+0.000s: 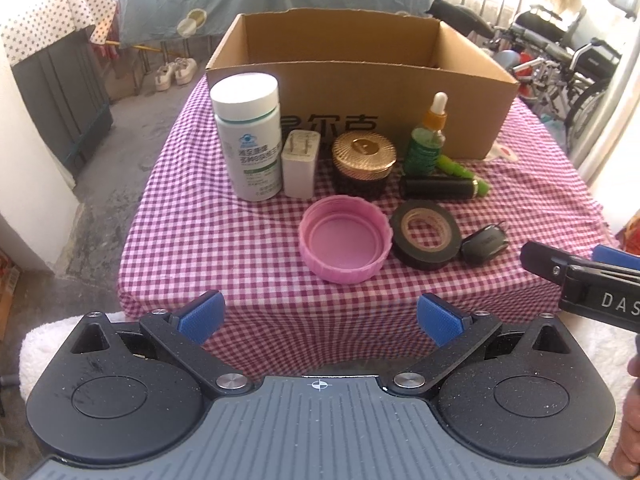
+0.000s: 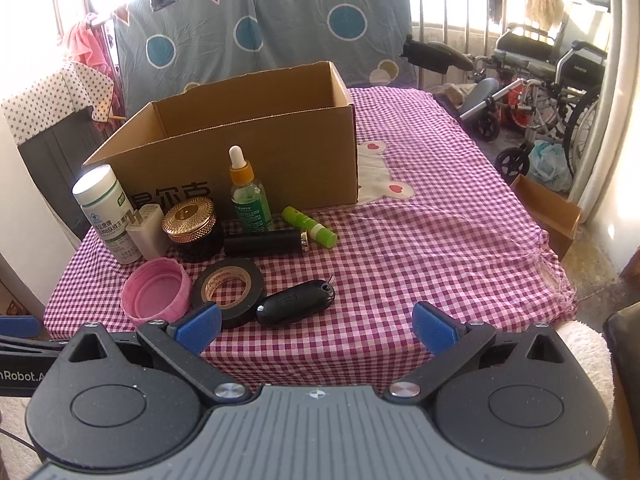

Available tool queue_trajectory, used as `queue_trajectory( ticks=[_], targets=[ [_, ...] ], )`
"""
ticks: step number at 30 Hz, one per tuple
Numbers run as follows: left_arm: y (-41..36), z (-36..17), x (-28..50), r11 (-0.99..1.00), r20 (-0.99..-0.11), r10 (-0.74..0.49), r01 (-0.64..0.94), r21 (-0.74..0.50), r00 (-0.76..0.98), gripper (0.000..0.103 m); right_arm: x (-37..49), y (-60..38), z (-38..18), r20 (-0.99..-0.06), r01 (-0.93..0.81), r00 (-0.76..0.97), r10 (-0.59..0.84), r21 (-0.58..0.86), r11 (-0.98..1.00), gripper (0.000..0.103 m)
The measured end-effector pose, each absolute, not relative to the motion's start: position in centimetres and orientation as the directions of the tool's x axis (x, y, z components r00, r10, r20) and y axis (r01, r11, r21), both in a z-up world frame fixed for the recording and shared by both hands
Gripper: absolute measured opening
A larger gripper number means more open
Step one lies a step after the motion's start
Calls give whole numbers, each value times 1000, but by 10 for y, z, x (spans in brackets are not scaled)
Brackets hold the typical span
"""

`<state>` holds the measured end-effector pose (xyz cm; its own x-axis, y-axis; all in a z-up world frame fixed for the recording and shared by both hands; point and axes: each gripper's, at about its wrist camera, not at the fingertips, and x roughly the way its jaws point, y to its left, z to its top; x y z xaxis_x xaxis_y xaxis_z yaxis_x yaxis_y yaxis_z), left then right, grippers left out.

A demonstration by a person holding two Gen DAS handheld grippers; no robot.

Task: Organize rigid objects
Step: 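Move the right tool down toward the black car key fob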

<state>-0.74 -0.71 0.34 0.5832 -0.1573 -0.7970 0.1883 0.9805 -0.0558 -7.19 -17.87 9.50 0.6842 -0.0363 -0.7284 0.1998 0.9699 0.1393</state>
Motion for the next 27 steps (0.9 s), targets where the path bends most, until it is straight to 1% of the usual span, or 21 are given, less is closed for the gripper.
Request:
queue_trajectory(
  ticks=[7, 11, 14, 15, 16, 18, 19, 21, 25, 26, 27],
  targets=[
    [-29, 1, -5, 935, -748, -300, 336, -109, 592, 102, -73, -209, 91, -691, 218, 721, 52, 298, 930, 103],
    [-49, 2, -7, 890, -708, -364, 450, -72, 606, 101, -71, -221, 81, -664, 207, 734, 139, 414, 886, 102],
    [-68, -1, -6, 837, -696, -404, 546, -19, 594, 96, -66, -228, 72, -647, 197, 733, 209, 496, 845, 95],
    [-75, -2, -5, 819, -698, -417, 574, -10, 583, 94, -64, -232, 68, -642, 198, 730, 235, 528, 826, 89],
    [-81, -4, -4, 802, -701, -427, 597, -1, 572, 91, -61, -234, 64, -640, 201, 724, 256, 551, 810, 80],
    [-91, -8, 0, 774, -713, -437, 633, 12, 548, 73, -56, -238, 55, -642, 211, 709, 292, 588, 781, 72],
    [-96, -10, 3, 764, -722, -438, 645, 16, 536, 71, -54, -240, 52, -641, 214, 704, 305, 602, 769, 68],
    [-104, -14, 6, 745, -734, -437, 667, 28, 520, 61, -52, -245, 45, -642, 222, 693, 329, 624, 749, 65],
    [-119, -19, 11, 716, -746, -427, 695, 66, 511, 56, -49, -249, 38, -641, 223, 676, 364, 648, 728, 54],
    [-122, -20, 12, 711, -752, -421, 699, 74, 507, 53, -48, -250, 36, -641, 225, 672, 371, 654, 723, 53],
    [-125, -22, 13, 707, -759, -412, 702, 83, 505, 51, -47, -251, 34, -641, 226, 669, 377, 658, 718, 49]
  ],
)
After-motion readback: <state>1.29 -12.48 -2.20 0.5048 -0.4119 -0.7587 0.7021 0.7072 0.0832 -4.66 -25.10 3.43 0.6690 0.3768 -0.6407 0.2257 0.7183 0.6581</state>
